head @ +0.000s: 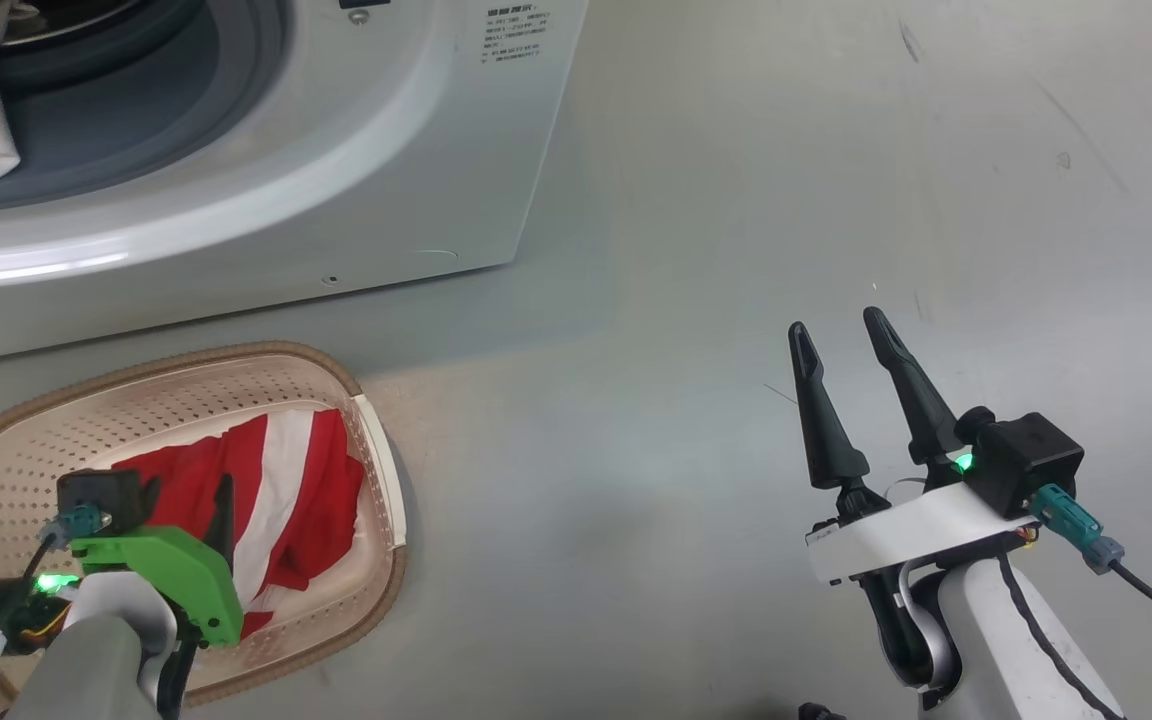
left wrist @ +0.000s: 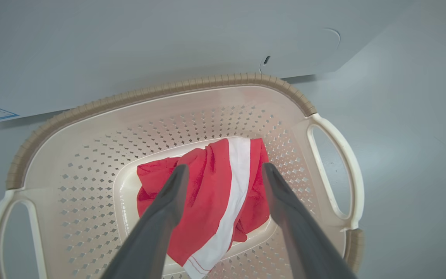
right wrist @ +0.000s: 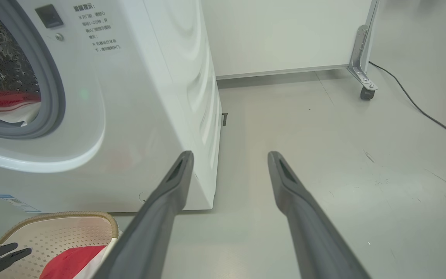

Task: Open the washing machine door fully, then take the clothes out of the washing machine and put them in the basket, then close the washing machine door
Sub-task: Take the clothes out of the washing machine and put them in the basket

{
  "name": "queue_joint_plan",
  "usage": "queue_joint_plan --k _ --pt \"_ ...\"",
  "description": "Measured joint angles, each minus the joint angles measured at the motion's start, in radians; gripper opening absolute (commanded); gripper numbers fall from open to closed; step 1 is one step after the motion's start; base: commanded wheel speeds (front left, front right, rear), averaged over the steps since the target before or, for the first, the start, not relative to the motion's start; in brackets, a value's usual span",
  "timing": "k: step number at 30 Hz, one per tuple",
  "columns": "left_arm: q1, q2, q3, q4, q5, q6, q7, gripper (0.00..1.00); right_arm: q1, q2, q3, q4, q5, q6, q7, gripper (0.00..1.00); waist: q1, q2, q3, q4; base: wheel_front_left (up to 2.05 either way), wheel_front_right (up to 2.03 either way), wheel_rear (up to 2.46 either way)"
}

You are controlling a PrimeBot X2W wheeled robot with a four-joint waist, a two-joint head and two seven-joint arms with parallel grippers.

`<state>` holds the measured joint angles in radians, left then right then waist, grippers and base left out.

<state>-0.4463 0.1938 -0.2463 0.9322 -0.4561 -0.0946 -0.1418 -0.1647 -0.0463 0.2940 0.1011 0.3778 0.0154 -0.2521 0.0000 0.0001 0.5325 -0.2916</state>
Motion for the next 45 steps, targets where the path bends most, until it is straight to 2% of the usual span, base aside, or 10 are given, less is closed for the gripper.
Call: queue_joint_plan --k 8,24,35,45 --pt "-0.032 -0.037 -0.018 -0.030 0.008 -0.013 -0.087 1.00 -0.013 0.000 -0.024 0.017 -0.001 0.001 0.000 1.00 0.0000 0.0000 -0.068 0.037 0.00 0.00 0.00" --pt "-0.029 -0.106 -0.049 -0.144 0.016 -0.025 -0.108 1.00 0.055 -0.022 -0.091 0.054 -0.001 0.004 0.000 1.00 0.0000 0.0000 -0.249 0.162 0.00 0.00 0.00" --pt "0.083 -0.118 0.026 -0.341 -0.018 -0.026 -0.108 1.00 0.129 -0.030 -0.114 0.057 -0.001 0.010 0.000 1.00 0.0000 0.0000 -0.375 0.260 0.00 0.00 0.00" --pt "0.208 -0.117 0.080 -0.450 -0.011 -0.026 -0.108 1.00 0.184 -0.025 -0.113 0.055 0.000 0.014 0.000 1.00 0.0000 0.0000 -0.455 0.300 0.00 0.00 0.00"
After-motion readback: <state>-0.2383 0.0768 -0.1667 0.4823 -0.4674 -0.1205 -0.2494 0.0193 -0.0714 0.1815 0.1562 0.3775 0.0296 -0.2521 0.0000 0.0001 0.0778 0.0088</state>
